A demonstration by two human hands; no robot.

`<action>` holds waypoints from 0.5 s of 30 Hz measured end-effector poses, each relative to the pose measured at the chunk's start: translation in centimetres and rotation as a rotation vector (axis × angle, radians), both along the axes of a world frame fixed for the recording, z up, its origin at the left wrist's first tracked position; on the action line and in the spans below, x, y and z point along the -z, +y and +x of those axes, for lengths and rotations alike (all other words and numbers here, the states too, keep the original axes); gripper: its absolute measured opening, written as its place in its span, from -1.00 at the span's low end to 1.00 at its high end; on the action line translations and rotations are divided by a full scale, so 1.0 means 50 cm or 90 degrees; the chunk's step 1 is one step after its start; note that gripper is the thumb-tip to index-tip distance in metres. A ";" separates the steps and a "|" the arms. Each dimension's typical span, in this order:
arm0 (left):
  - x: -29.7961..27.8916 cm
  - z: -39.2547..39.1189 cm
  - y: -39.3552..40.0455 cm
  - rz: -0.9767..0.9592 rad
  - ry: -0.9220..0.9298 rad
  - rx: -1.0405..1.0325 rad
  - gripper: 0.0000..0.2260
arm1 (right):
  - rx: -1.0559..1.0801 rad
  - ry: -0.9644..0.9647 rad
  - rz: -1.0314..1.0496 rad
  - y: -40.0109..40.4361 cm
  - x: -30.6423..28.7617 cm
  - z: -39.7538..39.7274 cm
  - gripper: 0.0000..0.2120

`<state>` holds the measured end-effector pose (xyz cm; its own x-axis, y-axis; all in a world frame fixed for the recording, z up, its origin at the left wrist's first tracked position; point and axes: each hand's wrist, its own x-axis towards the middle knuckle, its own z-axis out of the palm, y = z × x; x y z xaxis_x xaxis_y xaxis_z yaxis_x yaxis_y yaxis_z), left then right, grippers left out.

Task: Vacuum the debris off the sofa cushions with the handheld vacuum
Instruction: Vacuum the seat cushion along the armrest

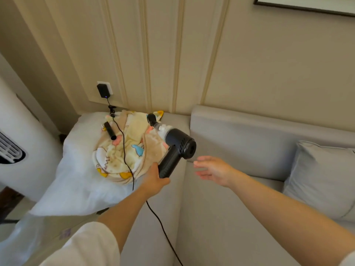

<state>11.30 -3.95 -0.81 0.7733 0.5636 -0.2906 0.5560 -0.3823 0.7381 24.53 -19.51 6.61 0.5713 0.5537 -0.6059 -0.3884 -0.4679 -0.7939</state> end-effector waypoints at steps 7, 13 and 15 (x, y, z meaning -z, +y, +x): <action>0.093 0.013 0.091 0.103 0.157 0.040 -0.64 | -0.012 -0.041 -0.070 0.046 0.042 0.026 -0.70; 0.164 -0.014 0.119 0.094 0.423 0.160 -0.47 | -0.041 -0.054 -0.111 0.043 0.080 0.030 -0.87; 0.181 -0.022 0.119 0.069 0.444 0.173 -0.49 | -0.052 -0.056 -0.115 0.037 0.081 0.033 -0.90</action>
